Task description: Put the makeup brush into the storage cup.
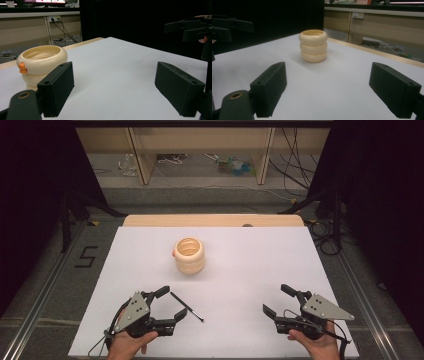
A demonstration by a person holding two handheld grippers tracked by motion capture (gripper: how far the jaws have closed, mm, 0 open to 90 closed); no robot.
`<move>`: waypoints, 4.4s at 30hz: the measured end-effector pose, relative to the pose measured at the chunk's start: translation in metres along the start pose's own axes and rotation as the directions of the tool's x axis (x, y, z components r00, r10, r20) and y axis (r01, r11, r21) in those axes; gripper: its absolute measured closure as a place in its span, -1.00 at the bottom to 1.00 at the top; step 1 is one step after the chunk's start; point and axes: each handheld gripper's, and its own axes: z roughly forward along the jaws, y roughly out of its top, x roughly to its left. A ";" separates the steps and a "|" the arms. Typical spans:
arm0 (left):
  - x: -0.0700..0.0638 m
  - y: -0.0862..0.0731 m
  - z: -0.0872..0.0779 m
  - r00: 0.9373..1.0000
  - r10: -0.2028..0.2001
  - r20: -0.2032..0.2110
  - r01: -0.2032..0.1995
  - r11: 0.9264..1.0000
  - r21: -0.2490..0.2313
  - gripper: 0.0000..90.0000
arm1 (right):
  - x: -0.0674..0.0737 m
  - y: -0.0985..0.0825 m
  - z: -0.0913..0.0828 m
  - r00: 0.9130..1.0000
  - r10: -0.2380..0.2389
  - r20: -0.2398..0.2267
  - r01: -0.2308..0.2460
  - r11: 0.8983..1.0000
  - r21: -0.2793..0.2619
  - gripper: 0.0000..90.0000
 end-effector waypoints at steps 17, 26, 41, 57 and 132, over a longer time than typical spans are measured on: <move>0.002 0.000 0.000 1.000 0.027 0.003 -0.027 1.000 0.005 -0.65 | 0.002 -0.001 0.001 1.000 -0.008 -0.005 0.008 1.000 0.002 -0.65; 0.005 0.002 0.003 0.998 0.061 0.026 -0.063 0.996 0.060 -0.65 | 0.004 -0.002 0.005 1.000 -0.006 -0.016 0.006 1.000 0.011 -0.65; 0.011 0.005 0.012 0.997 -0.008 0.076 -0.004 0.988 0.154 -0.65 | 0.003 -0.001 0.004 1.000 -0.006 -0.015 0.006 1.000 0.015 -0.65; 0.023 0.017 0.034 0.979 0.139 0.150 -0.188 0.898 0.398 -0.64 | 0.002 -0.002 0.006 1.000 0.007 -0.023 -0.007 1.000 0.009 -0.64; 0.039 0.002 0.123 0.822 0.236 0.518 -0.567 0.418 0.710 -0.53 | 0.001 -0.003 0.007 0.998 -0.043 -0.051 0.045 0.998 0.049 -0.63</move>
